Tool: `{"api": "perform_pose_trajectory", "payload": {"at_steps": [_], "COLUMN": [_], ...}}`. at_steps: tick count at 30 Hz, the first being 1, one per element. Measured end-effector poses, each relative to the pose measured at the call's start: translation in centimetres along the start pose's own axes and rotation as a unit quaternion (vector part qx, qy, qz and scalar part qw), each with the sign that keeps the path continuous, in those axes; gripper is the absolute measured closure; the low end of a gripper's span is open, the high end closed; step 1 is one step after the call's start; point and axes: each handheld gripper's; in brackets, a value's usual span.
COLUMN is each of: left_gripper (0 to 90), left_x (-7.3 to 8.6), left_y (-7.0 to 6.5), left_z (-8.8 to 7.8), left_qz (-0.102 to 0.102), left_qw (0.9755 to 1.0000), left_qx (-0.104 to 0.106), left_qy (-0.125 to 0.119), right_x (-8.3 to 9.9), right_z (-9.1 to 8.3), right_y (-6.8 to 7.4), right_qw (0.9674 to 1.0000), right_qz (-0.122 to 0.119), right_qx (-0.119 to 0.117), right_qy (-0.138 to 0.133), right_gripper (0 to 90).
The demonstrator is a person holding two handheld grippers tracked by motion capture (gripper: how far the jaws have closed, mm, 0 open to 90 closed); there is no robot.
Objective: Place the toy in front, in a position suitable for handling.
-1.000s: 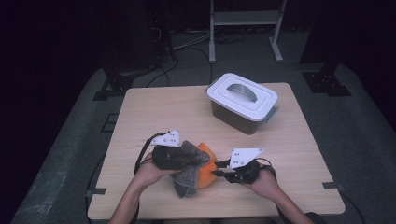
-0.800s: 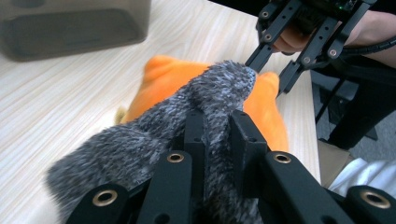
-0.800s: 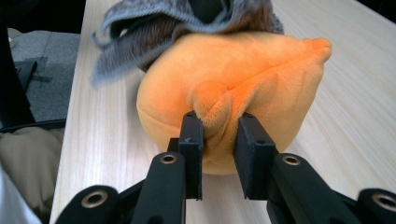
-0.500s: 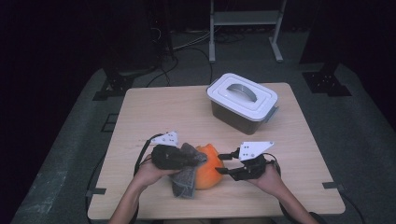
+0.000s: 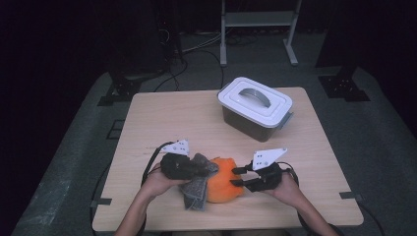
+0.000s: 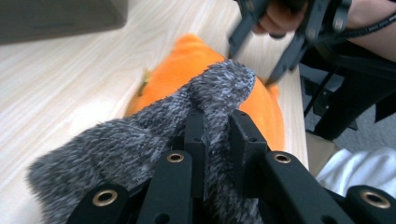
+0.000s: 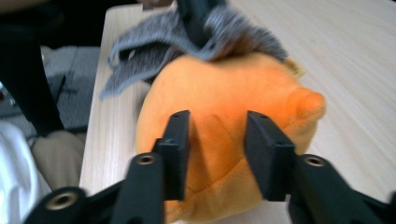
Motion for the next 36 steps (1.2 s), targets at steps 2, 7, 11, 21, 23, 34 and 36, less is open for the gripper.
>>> {"api": "perform_pose_trajectory", "payload": {"at_steps": [2,7,11,21,23,34,36], "left_gripper": [78.7,78.7,78.4,78.8,78.7,78.6,78.6], "left_x": [0.1,0.4,0.4,-0.9,-1.0,-0.3,-0.3], "left_y": [0.0,0.1,0.3,0.9,0.9,-0.5,-0.7], "left_z": [0.0,0.3,0.3,-1.3,-1.3,1.8,2.0], "left_qz": [-0.004,-0.015,-0.02,-0.021,-0.009,0.006,0.007], "left_qw": [1.0,0.9994,0.9993,0.9976,0.9966,0.9999,0.9997], "left_qx": [0.008,0.031,0.031,-0.015,-0.048,0.015,0.024], "left_qy": [-0.001,-0.001,-0.004,-0.065,-0.067,0.003,0.008], "right_x": [-0.1,0.3,0.7,-1.3,-1.6,0.0,-0.1], "right_z": [-0.1,0.2,1.3,1.3,1.6,0.9,1.3], "right_y": [-0.2,-1.8,-2.5,-2.2,-2.3,-3.9,-3.7], "right_qw": [0.9999,0.9975,0.9952,0.9997,0.9988,0.9981,0.9969], "right_qz": [0.005,0.066,0.096,-0.015,-0.043,0.06,0.073], "right_qx": [0.014,0.025,-0.008,0.002,0.003,-0.008,-0.021], "right_qy": [-0.003,0.008,0.016,-0.017,-0.024,0.005,0.018], "right_gripper": [44.0,34.1,53.3,71.4,71.4,29.3,28.6]}}
Point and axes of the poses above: each handheld gripper's, and its own axes: z roughly forward along the jaws, x roughly out of its underside, y roughly to its left, and after that the axes turned 12 degrees about -y, right-handed
